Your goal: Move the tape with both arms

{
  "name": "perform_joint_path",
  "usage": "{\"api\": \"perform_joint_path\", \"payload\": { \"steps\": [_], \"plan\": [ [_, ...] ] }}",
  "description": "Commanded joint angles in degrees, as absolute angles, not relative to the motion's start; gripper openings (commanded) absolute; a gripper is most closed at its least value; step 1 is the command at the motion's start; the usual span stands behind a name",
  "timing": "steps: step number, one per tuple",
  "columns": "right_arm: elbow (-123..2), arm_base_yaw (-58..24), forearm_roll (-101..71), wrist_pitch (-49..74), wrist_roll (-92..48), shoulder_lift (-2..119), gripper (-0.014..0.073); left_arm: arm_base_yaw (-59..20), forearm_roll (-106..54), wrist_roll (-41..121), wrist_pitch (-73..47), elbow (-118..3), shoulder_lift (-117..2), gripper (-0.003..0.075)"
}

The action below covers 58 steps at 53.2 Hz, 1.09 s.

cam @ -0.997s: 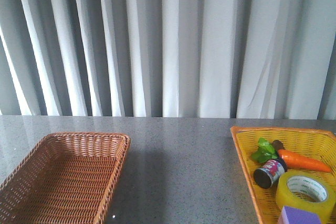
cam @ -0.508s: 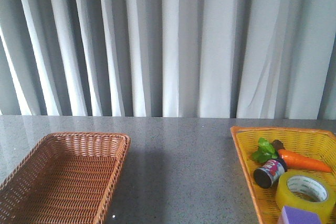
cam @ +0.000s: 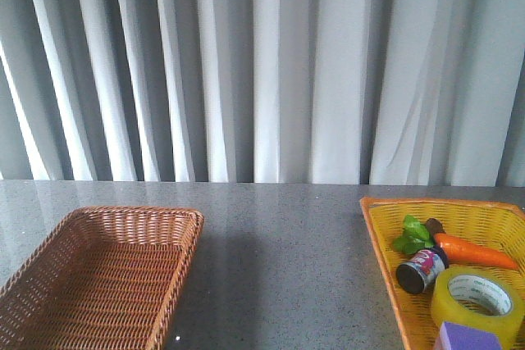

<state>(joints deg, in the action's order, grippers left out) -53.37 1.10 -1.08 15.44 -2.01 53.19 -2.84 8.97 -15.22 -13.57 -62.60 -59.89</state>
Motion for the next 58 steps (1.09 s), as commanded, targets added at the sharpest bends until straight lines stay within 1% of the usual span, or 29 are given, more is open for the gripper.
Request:
{"api": "perform_joint_path", "payload": {
  "steps": [1, 3, 6, 12, 17, 22, 28, 33, 39, 51, 58],
  "plan": [
    [-55.3, 1.0, -0.8, 12.7, -2.6, 52.8, 0.0659, -3.1, 8.4, -15.3, -12.5, -65.4, -60.2, 0.0536],
    [-55.3, 1.0, -0.8, 12.6, -2.6, 52.8, 0.0667, -3.1, 8.4, -15.3, -12.5, -65.4, -60.5, 0.0561],
    [-55.3, 1.0, -0.8, 11.1, -2.3, 52.8, 0.0664, -3.1, 8.4, -15.3, -12.5, -65.4, -60.8, 0.0578],
    [-55.6, 1.0, -1.5, 9.6, -1.3, 52.6, 0.0645, -3.1, 8.4, -15.9, -12.3, -65.4, -61.3, 0.0577],
    [-57.5, 1.2, 0.0, 12.4, -2.3, 53.8, 0.0617, -3.1, 8.4, -15.9, -12.1, -65.4, -61.8, 0.0577],
    [-62.8, 1.2, 4.1, 20.8, -2.1, 58.8, 0.0583, -3.1, 8.4, -15.9, -12.3, -65.4, -62.4, 0.0577],
    [-73.0, 1.2, 5.6, 33.7, -0.6, 67.2, 0.0559, -3.1, 8.4, -15.8, -14.0, -65.4, -63.3, 0.0577],
    [-81.7, 2.1, 5.5, 45.7, 1.2, 76.2, 0.0556, -3.1, 8.4, -15.8, -15.5, -65.4, -64.1, 0.0577],
    [-89.7, 3.2, 5.3, 56.1, 1.2, 85.0, 0.0556, -3.1, 8.4, -15.8, -18.2, -65.4, -65.0, 0.0577],
    [-91.0, 4.2, 10.1, 55.2, 0.0, 93.9, 0.0556, -3.1, 8.4, -15.8, -21.8, -65.4, -65.2, 0.0577],
    [-91.0, 7.8, 4.8, 56.4, -0.6, 98.6, 0.0556, -3.1, 8.4, -15.8, -21.8, -65.4, -65.2, 0.0577]
  ]
}}
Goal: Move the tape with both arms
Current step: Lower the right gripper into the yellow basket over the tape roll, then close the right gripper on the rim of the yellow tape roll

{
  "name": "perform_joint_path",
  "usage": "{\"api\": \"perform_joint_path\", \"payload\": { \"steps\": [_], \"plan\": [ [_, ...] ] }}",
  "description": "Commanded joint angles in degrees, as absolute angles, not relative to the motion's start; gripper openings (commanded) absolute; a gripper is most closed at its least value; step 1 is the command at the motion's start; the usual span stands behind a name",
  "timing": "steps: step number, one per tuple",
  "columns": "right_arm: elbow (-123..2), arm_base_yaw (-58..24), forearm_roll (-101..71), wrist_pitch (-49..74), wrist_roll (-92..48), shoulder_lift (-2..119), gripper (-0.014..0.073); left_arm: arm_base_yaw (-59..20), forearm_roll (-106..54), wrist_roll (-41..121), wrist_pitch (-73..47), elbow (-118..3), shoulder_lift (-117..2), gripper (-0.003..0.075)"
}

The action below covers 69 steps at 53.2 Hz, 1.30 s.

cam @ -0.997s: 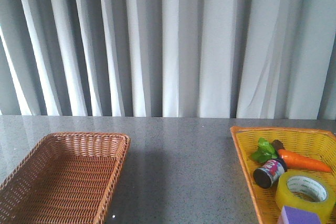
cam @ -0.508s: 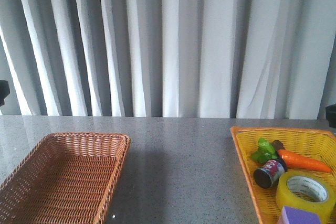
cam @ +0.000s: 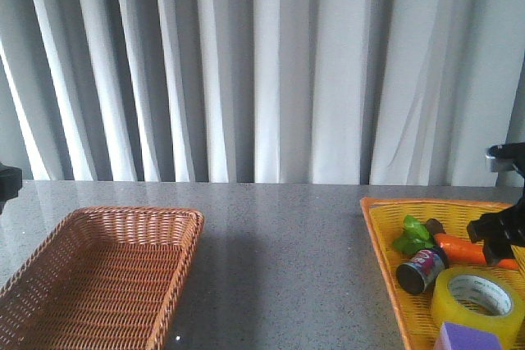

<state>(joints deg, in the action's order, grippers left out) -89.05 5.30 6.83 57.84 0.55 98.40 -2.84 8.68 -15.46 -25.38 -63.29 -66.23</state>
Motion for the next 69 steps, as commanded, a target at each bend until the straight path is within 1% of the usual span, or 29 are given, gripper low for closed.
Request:
{"api": "perform_joint_path", "payload": {
  "steps": [1, 6, 12, 18, 25, 42, 56, 63, 69],
  "plan": [
    [-91.0, 8.5, 4.1, 56.5, -0.9, 99.2, 0.0556, -3.1, 8.4, -15.8, -21.8, -65.4, -65.2, 0.0577],
    [-91.0, 11.1, 0.0, 56.7, -3.1, 101.2, 0.0556, -3.1, 8.4, -15.8, -21.8, -65.4, -65.2, 0.0577],
    [-91.0, 12.1, -1.9, 55.8, -4.5, 102.1, 0.0556, -3.1, 8.4, -15.8, -21.8, -65.4, -65.2, 0.0577],
    [-91.4, 11.8, -2.1, 54.5, -5.3, 102.7, 0.0556, -3.1, 8.4, -15.8, -21.8, -65.4, -65.2, 0.0577],
    [-92.9, 11.2, -1.8, 56.4, -6.1, 104.8, 0.0556, -3.1, 8.4, -15.8, -21.8, -65.4, -65.2, 0.0577],
    [-95.4, 11.0, -0.9, 56.2, -6.8, 108.1, 0.0556, -3.1, 8.4, -15.8, -21.7, -65.4, -65.2, 0.0577],
    [-98.3, 7.3, 2.4, 58.5, -7.3, 112.0, 0.0556, -3.1, 8.4, -15.8, -21.7, -65.4, -65.2, 0.0577],
    [-98.6, 6.4, 5.0, 58.7, -5.8, 113.1, 0.0536, -3.1, 8.4, -15.8, -21.7, -65.4, -65.2, 0.0577],
    [-98.8, 6.4, 5.3, 59.3, -5.2, 113.6, 0.0495, -3.1, 8.4, -15.8, -21.8, -65.4, -65.2, 0.0577]
  ]
}}
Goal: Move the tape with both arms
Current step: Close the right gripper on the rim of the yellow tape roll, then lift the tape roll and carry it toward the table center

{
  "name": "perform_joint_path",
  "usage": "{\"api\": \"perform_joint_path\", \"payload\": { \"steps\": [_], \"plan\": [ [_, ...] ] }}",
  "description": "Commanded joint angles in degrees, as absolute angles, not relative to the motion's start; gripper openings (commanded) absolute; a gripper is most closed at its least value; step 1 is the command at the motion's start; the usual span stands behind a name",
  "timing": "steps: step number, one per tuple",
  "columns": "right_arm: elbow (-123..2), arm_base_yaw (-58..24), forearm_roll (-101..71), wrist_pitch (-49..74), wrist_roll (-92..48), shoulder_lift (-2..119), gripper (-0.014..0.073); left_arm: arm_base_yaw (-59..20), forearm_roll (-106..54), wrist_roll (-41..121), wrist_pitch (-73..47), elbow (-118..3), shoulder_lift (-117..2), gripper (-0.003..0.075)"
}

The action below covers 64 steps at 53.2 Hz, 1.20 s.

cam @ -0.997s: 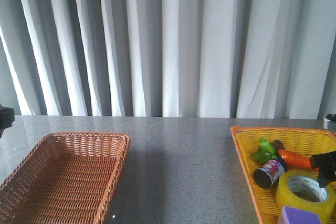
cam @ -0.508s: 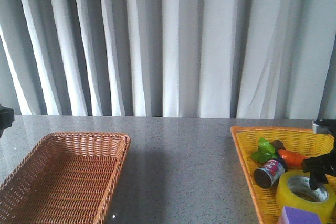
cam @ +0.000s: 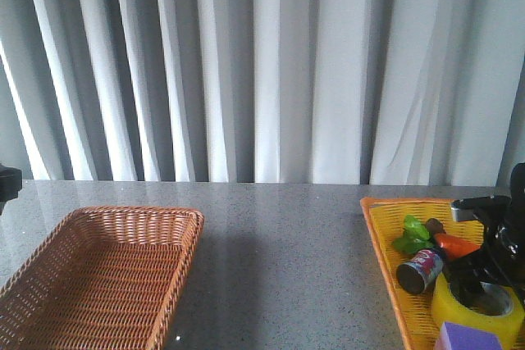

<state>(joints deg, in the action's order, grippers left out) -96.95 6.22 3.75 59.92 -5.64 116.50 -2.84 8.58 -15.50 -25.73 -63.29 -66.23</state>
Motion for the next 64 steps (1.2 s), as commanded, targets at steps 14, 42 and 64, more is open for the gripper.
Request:
{"api": "perform_joint_path", "payload": {
  "steps": [14, 42, 64],
  "plan": [
    [-98.9, 6.7, 5.4, 59.3, -5.2, 113.8, 0.0237, -3.1, 8.4, -15.8, -21.8, -65.4, -65.2, 0.0577],
    [-100.5, 6.7, 5.4, 61.2, -5.2, 112.0, 0.0041, -3.1, 8.4, -15.8, -21.8, -65.4, -65.2, 0.0577],
    [-109.9, 6.6, -8.9, 63.4, -10.9, 99.6, 0.0055, -3.1, 8.4, -15.8, -21.9, -65.4, -65.2, 0.0577]
  ]
}}
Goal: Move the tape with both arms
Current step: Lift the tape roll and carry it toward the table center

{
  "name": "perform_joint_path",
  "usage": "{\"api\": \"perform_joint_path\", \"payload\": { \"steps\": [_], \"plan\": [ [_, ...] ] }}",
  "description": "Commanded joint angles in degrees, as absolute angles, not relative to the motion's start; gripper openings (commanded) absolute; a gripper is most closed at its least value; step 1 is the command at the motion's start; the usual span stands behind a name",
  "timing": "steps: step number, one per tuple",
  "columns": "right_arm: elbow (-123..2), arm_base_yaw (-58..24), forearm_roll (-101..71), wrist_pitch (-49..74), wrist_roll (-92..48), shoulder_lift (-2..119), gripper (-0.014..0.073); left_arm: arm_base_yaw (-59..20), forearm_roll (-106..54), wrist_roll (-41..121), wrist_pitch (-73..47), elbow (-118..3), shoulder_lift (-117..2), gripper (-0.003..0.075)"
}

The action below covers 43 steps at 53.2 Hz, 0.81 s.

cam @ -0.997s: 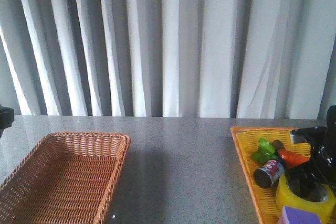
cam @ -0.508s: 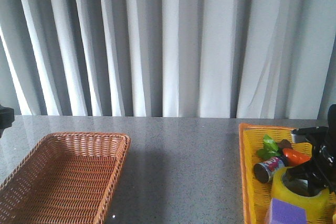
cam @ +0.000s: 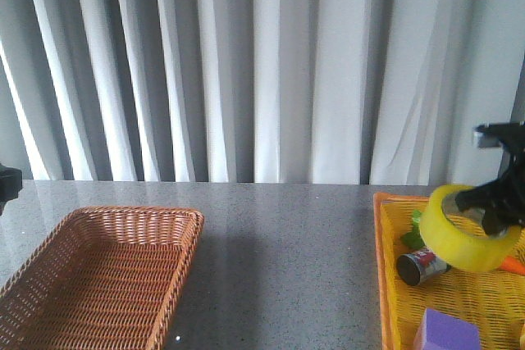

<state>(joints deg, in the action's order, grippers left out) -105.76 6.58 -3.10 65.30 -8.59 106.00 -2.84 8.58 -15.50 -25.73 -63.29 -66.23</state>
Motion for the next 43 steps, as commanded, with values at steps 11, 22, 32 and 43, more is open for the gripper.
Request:
{"api": "perform_joint_path", "payload": {
  "steps": [11, 22, 32, 43],
  "plan": [
    [-114.2, -1.0, -10.6, 63.7, -13.0, 96.1, 0.0061, -3.1, 8.4, -15.8, -21.9, -65.4, -65.2, 0.0577],
    [-117.6, -15.2, -4.1, 62.3, -11.6, 100.4, 0.0065, -3.1, 8.4, -15.8, -22.3, -65.4, -65.2, 0.0577],
    [-122.2, -23.5, 4.8, 63.1, -6.0, 108.7, 0.0068, -3.1, 8.4, -15.8, -23.4, -65.4, -65.2, 0.0577],
    [-123.7, -24.0, 5.5, 63.2, -4.7, 116.9, 0.007, -3.1, 8.4, -15.8, -23.7, -65.4, -65.2, 0.0577]
  ]
}}
